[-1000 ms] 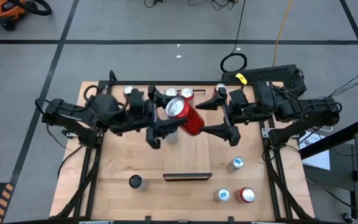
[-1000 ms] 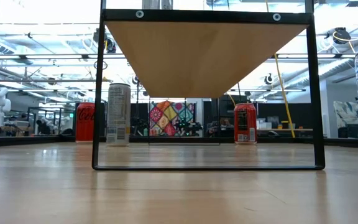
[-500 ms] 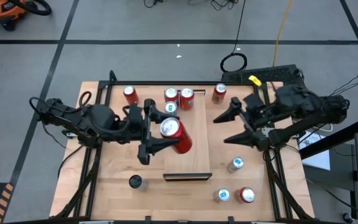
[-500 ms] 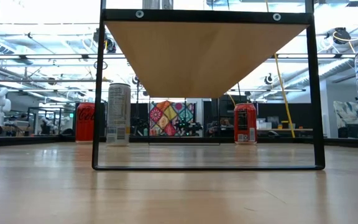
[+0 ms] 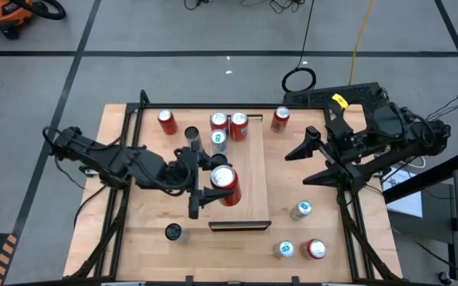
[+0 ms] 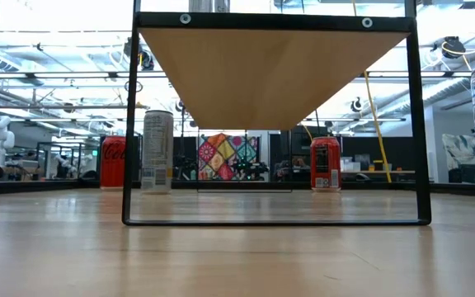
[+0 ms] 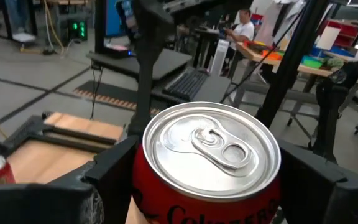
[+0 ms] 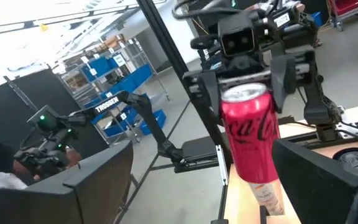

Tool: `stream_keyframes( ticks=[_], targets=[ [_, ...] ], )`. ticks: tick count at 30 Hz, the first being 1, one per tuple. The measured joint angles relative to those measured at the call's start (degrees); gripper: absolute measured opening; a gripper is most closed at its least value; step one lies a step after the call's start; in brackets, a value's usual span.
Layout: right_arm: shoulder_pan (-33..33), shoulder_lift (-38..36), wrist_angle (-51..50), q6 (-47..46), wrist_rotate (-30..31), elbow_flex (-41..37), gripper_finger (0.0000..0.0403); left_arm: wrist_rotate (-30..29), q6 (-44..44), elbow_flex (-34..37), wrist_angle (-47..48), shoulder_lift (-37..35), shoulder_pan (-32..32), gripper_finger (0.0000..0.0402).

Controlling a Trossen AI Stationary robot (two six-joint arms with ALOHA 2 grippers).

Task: Place canned beverage on shelf
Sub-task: Put the bottom left red soda can on the shelf

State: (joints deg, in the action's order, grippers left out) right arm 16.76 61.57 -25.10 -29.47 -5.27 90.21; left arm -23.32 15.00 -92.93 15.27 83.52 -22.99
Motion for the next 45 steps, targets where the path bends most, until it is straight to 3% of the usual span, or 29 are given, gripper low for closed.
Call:
stream_keyframes(
  ticks=[11, 17, 24, 45],
  targets=[
    [1.4, 1.2, 0.2, 0.2, 1.0, 0.0, 0.0361, -1.4, 4.1, 7.8, -0.2, 0.0, -2.1, 0.0301],
    [1.4, 1.2, 0.2, 0.3, 1.0, 0.0, 0.0361, -5.8, 4.2, 13.2, -3.5, 0.0, -3.7, 0.0301],
    [1.4, 1.2, 0.0, 0.3, 1.0, 0.0, 0.0361, -6.7, 6.2, 19.4, -7.3, 0.0, -4.2, 0.0301],
    [1.4, 1.4, 0.4, 0.6, 2.5, 0.0, 0.0361, -7.1, 5.7, 22.5, -3.2, 1.1, -3.9, 0.0301]
  ],
)
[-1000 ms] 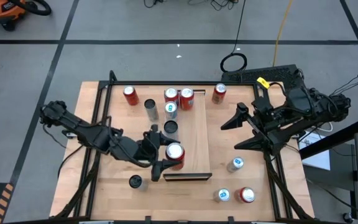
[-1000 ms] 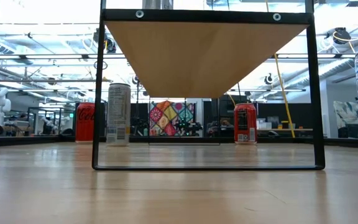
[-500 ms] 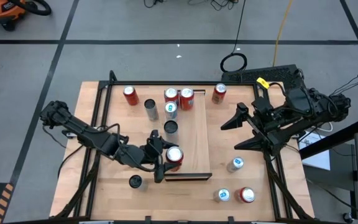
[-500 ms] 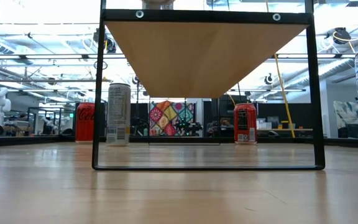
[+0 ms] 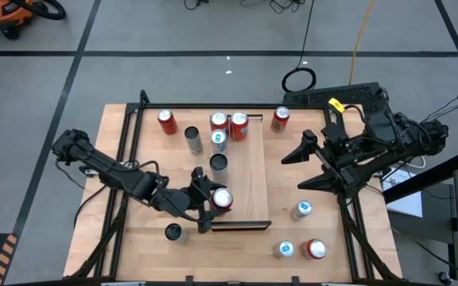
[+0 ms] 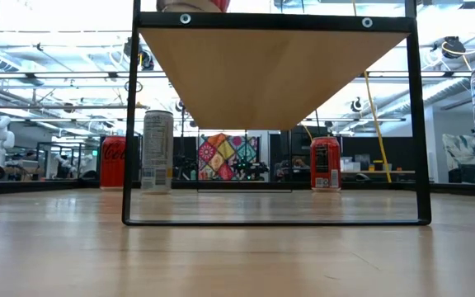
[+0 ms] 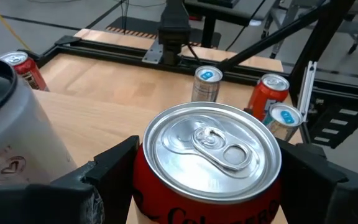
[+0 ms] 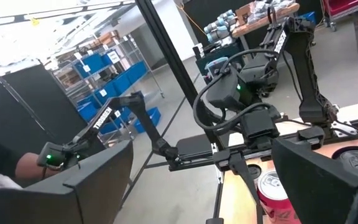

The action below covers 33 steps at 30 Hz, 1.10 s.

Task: Place canned beverage on shelf
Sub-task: Put the bottom left red soda can on the shelf

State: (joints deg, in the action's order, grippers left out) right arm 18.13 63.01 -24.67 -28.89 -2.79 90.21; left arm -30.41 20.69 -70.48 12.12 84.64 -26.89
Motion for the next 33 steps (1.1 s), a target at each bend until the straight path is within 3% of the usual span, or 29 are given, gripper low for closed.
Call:
stream_keyframes(
  ticks=[33],
  targets=[
    [0.0, 2.6, 2.2, -0.5, 0.0, 0.0, 0.0361, -0.1, -0.5, 0.0, 1.0, 2.3, 0.2, 0.0302]
  ],
)
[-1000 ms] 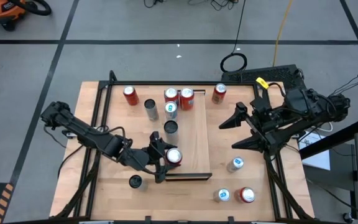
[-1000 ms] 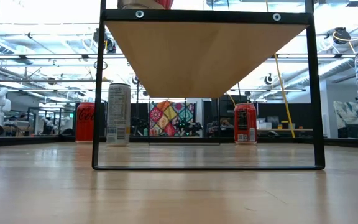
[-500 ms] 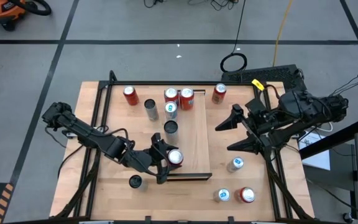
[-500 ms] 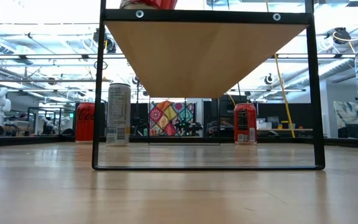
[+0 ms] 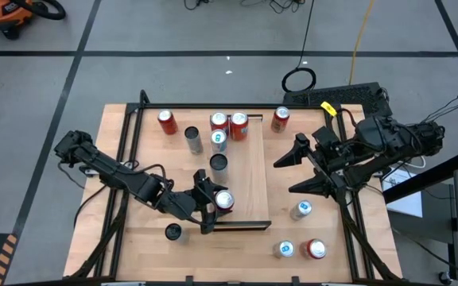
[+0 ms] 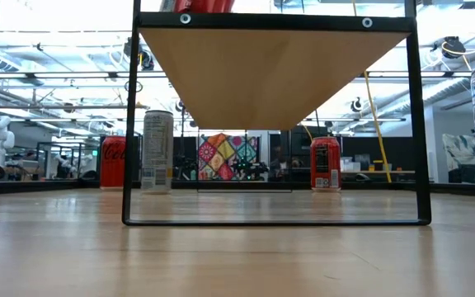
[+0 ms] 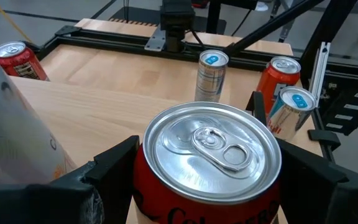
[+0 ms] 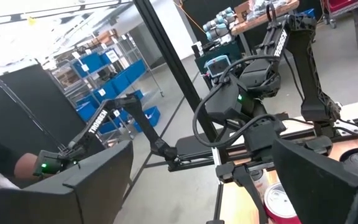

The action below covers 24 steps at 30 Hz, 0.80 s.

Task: Place canned beverage on shelf
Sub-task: Put the bottom left red soda can on the shelf

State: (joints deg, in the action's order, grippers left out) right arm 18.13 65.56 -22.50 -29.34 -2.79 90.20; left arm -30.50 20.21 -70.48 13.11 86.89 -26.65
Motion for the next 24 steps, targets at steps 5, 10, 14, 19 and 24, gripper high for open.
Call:
stream_keyframes(
  ticks=[5, 10, 14, 19, 24],
  targets=[
    [0.0, 0.0, 0.0, 0.0, 0.0, 0.0, 0.0361, -0.6, 0.0, 0.0, 1.0, 0.0, 0.0, 0.0305],
    [0.0, 0.0, 0.0, 0.1, 0.0, 0.0, 0.0361, -1.4, 0.0, 0.0, 1.4, 0.0, 0.0, 0.0336],
    [0.0, 0.0, 0.0, 0.1, 0.0, 0.0, 0.0361, -1.4, 0.0, 0.0, 1.5, 0.0, 0.0, 0.0358],
    [0.0, 0.0, 0.0, 0.4, 0.0, 0.0, 0.0361, -1.4, 0.0, 0.0, 1.6, 0.0, 0.0, 0.0360],
    [0.0, 0.0, -0.1, 0.4, 0.0, 0.0, 0.0361, -1.4, 0.3, 0.0, 1.4, -0.1, -0.6, 0.0360]
  ],
)
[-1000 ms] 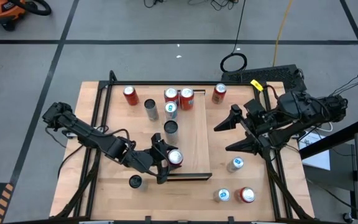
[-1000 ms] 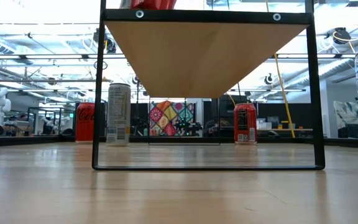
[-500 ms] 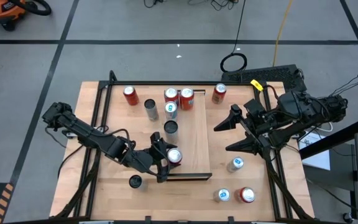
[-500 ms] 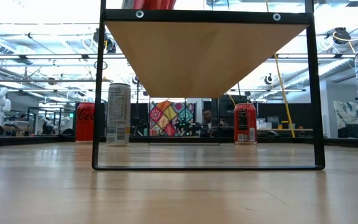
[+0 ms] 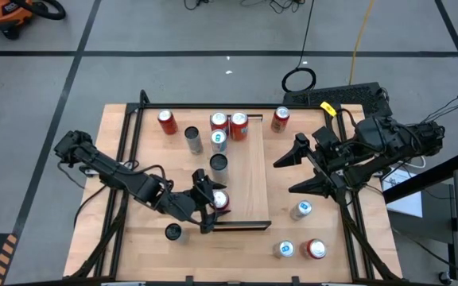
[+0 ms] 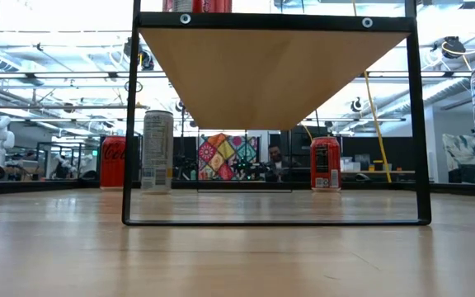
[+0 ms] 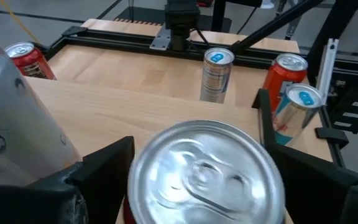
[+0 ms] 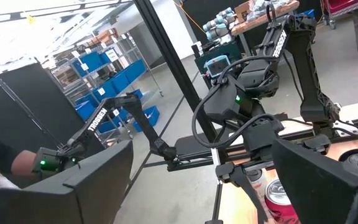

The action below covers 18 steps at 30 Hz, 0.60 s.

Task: Place canned beverage on shelf
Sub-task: Put the bottom left red soda can on the shelf

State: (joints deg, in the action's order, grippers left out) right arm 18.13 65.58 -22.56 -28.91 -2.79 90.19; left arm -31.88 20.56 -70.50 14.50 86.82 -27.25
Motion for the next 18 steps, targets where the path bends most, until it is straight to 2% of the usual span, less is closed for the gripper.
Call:
stream_keyframes(
  ticks=[6, 13, 18],
  targets=[
    [0.0, 0.0, -1.5, 0.0, 0.0, 0.0, 0.0361, -1.6, 0.1, 0.0, -0.3, -1.0, -1.2, 0.0360],
    [0.0, 1.1, -8.4, -0.4, 0.0, 0.0, 0.0361, -5.6, 0.2, -0.2, 0.0, -3.5, -1.4, 0.0361],
    [0.0, 3.8, -15.9, -1.9, 1.4, 0.0, 0.0355, -7.9, 0.1, -3.7, 3.2, -6.3, -2.3, 0.0361]
  ],
)
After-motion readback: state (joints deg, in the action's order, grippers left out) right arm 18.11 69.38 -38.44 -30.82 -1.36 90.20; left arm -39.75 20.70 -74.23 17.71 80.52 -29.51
